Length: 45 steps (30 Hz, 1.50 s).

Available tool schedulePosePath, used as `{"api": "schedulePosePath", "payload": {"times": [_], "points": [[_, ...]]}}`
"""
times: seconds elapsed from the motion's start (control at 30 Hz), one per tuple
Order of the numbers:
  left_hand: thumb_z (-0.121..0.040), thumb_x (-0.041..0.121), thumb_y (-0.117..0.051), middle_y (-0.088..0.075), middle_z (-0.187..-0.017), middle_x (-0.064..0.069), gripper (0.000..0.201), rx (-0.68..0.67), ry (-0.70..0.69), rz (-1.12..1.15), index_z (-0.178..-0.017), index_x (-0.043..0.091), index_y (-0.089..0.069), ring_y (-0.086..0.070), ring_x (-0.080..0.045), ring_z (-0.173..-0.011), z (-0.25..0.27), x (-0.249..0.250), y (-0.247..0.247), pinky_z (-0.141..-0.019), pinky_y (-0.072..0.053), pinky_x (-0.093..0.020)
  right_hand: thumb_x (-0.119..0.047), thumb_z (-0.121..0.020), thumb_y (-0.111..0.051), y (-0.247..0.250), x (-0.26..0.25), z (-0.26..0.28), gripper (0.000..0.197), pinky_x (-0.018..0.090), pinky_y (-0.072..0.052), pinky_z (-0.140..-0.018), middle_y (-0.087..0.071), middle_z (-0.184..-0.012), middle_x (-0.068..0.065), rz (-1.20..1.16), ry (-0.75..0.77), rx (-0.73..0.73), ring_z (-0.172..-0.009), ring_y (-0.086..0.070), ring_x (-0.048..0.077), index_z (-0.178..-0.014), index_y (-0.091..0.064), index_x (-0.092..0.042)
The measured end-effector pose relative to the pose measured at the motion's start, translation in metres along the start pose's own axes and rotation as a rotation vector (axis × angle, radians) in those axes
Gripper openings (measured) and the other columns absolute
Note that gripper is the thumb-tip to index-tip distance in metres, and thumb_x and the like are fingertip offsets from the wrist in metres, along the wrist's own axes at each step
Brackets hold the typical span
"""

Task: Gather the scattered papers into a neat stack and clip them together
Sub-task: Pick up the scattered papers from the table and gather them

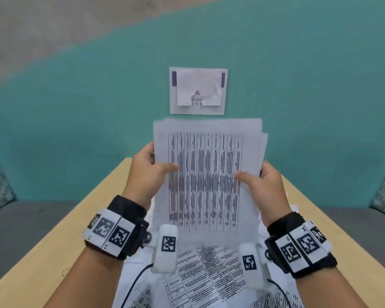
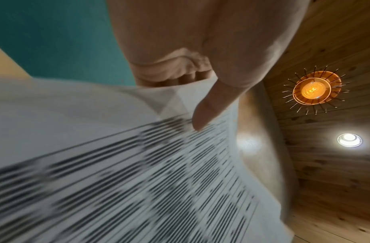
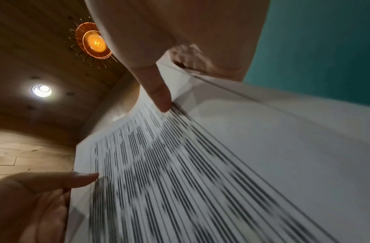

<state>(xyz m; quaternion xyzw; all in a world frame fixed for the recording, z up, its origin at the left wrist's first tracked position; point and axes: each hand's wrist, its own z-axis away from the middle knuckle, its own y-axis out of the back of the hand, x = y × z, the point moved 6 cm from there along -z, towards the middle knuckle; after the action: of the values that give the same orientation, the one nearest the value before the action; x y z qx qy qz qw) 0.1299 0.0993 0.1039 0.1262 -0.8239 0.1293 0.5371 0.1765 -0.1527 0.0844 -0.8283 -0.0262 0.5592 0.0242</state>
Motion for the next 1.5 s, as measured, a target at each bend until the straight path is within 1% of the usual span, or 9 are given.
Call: {"api": "schedulePosePath", "payload": {"times": [0.13, 0.3, 0.43, 0.5, 0.67, 0.87, 1.13, 1.4, 1.5], "points": [[-0.085, -0.013, -0.068, -0.082, -0.100, 0.005, 0.039, 0.004, 0.059, 0.012, -0.108, 0.018, -0.070, -0.076, -0.019, -0.097, 0.001, -0.007, -0.002, -0.083, -0.058, -0.035, 0.005, -0.087, -0.067, 0.000, 0.000, 0.001, 0.032, 0.041, -0.057, -0.090, -0.077, -0.100, -0.005, 0.005, -0.034, -0.013, -0.097, -0.073, 0.021, -0.097, -0.069, -0.025], [-0.087, -0.011, -0.066, -0.081, -0.102, 0.004, 0.035, 0.014, 0.087, 0.012, -0.108, 0.018, -0.069, -0.075, -0.021, -0.100, 0.002, -0.006, -0.005, -0.089, -0.057, -0.041, 0.005, -0.089, -0.063, -0.002, -0.003, 0.003, 0.032, 0.034, -0.055, -0.080, -0.076, -0.091, -0.010, 0.003, -0.019, -0.001, -0.085, -0.071, 0.014, -0.092, -0.069, -0.026], [-0.087, -0.010, -0.064, -0.081, -0.103, 0.005, 0.036, 0.013, 0.090, 0.014, -0.108, 0.019, -0.069, -0.075, -0.020, -0.100, 0.002, -0.004, -0.004, -0.087, -0.057, -0.038, 0.006, -0.087, -0.062, -0.002, -0.004, 0.003, 0.033, 0.035, -0.057, -0.082, -0.077, -0.098, -0.006, 0.005, -0.020, 0.001, -0.091, -0.072, 0.018, -0.100, -0.069, -0.023], [-0.087, -0.011, -0.063, -0.080, -0.103, 0.004, 0.036, 0.005, 0.117, 0.011, -0.106, 0.018, -0.069, -0.073, -0.020, -0.101, 0.003, -0.007, -0.005, -0.087, -0.055, -0.037, 0.011, -0.084, -0.060, 0.000, 0.000, 0.002, 0.037, 0.034, -0.056, -0.078, -0.076, -0.093, -0.007, -0.005, -0.048, -0.002, -0.084, -0.070, 0.017, -0.097, -0.068, -0.023], [-0.087, -0.012, -0.062, -0.079, -0.111, 0.001, 0.035, 0.000, 0.174, 0.031, -0.109, 0.014, -0.069, -0.071, -0.022, -0.108, 0.005, -0.014, -0.006, -0.099, -0.054, -0.042, 0.014, -0.082, -0.053, -0.004, 0.015, 0.002, 0.040, 0.037, -0.052, -0.078, -0.074, -0.092, -0.002, 0.023, -0.145, -0.055, -0.081, -0.063, 0.021, -0.100, -0.068, -0.018], [-0.088, -0.009, -0.062, -0.079, -0.112, 0.002, 0.036, 0.019, 0.148, 0.036, -0.114, 0.015, -0.069, -0.072, -0.021, -0.107, 0.002, -0.013, -0.007, -0.094, -0.054, -0.041, 0.011, -0.084, -0.056, -0.004, 0.012, 0.000, 0.038, 0.031, -0.054, -0.077, -0.074, -0.090, -0.010, 0.028, -0.089, 0.017, -0.079, -0.066, 0.011, -0.094, -0.067, -0.024], [-0.086, -0.009, -0.061, -0.075, -0.119, 0.000, 0.036, -0.024, 0.244, -0.022, -0.113, 0.014, -0.068, -0.065, -0.026, -0.118, 0.003, -0.036, -0.009, -0.107, -0.048, -0.048, 0.013, -0.080, -0.051, -0.004, 0.037, 0.001, 0.040, 0.031, -0.049, -0.074, -0.071, -0.097, 0.001, 0.041, -0.213, 0.001, -0.082, -0.060, 0.019, -0.107, -0.066, -0.013], [-0.082, -0.014, -0.061, -0.076, -0.121, 0.000, 0.049, -0.045, 0.275, -0.040, -0.122, 0.013, -0.067, -0.066, -0.026, -0.119, 0.003, -0.049, -0.008, -0.110, -0.047, -0.051, 0.011, -0.078, -0.055, -0.004, 0.053, -0.001, 0.041, 0.037, -0.051, -0.078, -0.072, -0.100, 0.004, 0.040, -0.261, -0.033, -0.083, -0.060, 0.022, -0.108, -0.066, -0.015], [-0.082, -0.015, -0.060, -0.077, -0.119, -0.002, 0.048, -0.054, 0.290, -0.052, -0.120, 0.013, -0.068, -0.067, -0.028, -0.117, 0.002, -0.055, -0.009, -0.106, -0.050, -0.049, 0.008, -0.078, -0.056, -0.003, 0.057, -0.002, 0.038, 0.039, -0.053, -0.078, -0.072, -0.097, 0.005, 0.079, -0.253, -0.026, -0.082, -0.061, 0.024, -0.104, -0.066, -0.018]]}}
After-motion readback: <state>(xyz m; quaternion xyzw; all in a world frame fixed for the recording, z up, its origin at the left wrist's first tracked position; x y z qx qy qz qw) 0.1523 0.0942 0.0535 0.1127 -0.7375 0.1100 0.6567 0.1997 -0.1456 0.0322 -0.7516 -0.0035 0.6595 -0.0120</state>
